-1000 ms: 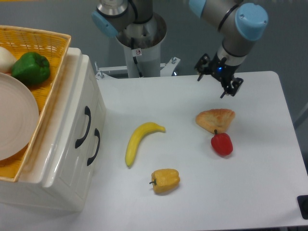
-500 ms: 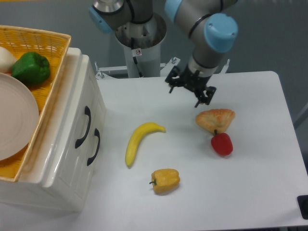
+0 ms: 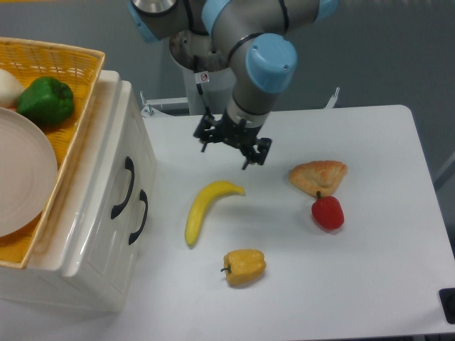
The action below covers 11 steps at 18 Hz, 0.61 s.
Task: Slide open the top white drawer
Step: 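Move the gripper across the table toward the white cabinet's top drawer handle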
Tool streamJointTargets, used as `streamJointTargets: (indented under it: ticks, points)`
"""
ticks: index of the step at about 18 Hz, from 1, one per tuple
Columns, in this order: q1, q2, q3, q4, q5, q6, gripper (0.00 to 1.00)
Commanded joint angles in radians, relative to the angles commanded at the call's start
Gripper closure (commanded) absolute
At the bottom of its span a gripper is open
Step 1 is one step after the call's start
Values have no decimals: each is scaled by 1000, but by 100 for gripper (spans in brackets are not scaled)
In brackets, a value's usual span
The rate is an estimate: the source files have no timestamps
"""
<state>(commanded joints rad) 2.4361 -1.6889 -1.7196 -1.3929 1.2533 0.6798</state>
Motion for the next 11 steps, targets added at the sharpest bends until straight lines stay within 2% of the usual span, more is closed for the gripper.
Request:
streamJointTargets:
  ticks: [2, 4, 7, 8, 11]
  points:
    - [-31, -14, 15, 2, -9, -25, 0]
    - [-61, -55, 73, -11, -43, -37, 0]
    - [-86, -101, 155, -76, -83, -66, 0]
    - [-89, -110, 169, -93, -103, -68, 0]
    - [-89, -121, 179, -95, -170, -68, 0]
